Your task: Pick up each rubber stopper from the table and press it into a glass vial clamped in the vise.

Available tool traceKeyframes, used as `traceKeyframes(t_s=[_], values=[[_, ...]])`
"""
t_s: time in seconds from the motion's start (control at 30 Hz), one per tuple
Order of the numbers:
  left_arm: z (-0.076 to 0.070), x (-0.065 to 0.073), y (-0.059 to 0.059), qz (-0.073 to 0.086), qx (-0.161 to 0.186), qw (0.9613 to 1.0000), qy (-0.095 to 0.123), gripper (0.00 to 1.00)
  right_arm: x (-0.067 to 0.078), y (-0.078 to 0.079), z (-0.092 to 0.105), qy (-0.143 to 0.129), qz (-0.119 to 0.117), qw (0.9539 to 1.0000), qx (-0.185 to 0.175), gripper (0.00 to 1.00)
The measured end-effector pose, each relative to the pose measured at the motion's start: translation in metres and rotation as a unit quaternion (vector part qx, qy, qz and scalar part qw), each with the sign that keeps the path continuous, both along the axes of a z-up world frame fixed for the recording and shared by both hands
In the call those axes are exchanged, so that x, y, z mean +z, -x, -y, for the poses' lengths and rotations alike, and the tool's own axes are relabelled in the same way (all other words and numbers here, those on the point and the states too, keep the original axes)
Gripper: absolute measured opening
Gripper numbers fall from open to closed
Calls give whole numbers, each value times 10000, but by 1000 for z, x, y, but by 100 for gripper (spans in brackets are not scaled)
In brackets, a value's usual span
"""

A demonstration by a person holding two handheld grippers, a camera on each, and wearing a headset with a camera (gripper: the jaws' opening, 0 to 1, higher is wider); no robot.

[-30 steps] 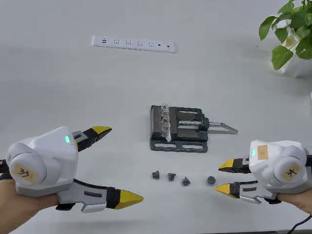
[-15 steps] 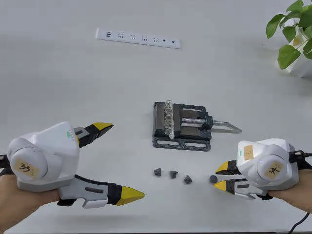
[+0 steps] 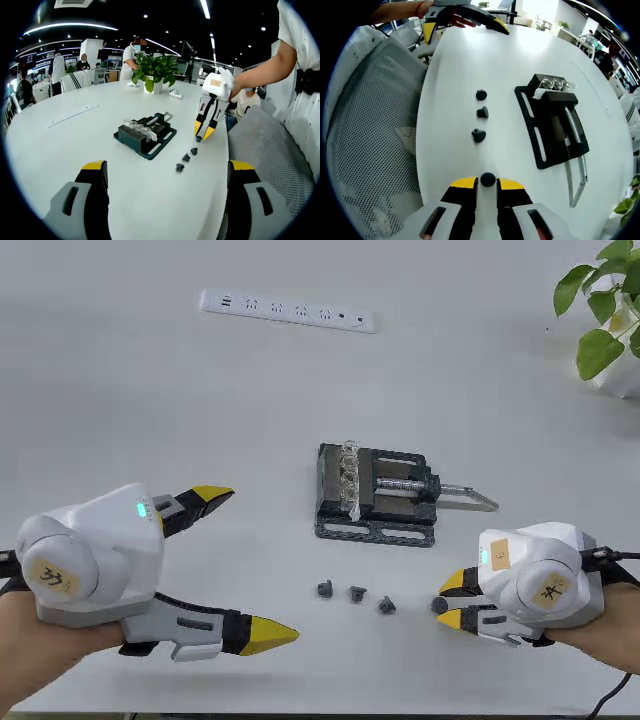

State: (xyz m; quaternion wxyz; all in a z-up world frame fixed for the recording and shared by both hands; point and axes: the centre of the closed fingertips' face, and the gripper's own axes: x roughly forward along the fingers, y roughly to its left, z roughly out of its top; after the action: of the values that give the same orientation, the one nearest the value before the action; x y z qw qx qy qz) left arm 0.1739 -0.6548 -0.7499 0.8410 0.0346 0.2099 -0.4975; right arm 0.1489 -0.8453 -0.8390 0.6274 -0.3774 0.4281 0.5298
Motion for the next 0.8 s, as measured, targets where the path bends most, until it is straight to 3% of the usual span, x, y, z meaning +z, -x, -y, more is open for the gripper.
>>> traceKeyframes(t_s=[0.8], values=[[-1, -2, 1, -31, 6, 10000, 5, 99, 0, 1, -1, 67, 13, 9999, 120, 8]])
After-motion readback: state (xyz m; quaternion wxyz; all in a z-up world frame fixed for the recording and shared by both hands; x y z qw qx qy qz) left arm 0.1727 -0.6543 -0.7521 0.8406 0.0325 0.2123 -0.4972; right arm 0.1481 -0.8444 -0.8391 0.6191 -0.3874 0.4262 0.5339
